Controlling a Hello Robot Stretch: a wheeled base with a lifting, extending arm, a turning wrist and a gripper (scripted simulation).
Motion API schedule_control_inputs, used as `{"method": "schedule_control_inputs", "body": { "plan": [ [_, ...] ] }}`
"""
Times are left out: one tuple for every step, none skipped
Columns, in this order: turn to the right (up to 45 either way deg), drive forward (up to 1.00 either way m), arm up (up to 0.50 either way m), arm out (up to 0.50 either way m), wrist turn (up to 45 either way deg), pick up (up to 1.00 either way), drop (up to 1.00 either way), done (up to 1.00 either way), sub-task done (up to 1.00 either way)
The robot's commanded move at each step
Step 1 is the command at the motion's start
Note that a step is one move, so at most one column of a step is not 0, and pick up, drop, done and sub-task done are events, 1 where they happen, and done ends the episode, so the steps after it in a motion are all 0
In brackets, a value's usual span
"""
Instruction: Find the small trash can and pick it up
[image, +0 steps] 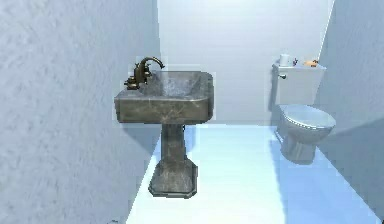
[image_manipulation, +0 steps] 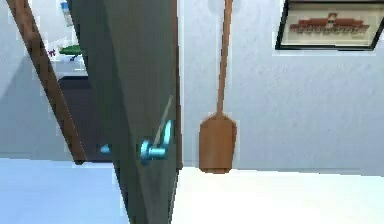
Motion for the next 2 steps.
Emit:
{"method": "schedule_control_inputs", "body": {
  "plan": [
    [0.0,0.4,0.0,0.0,0.0,0.0,0.0,0.0,0.0],
    [39.0,0.0,0.0,0.0,0.0,0.0,0.0,0.0,0.0]
  ]
}}
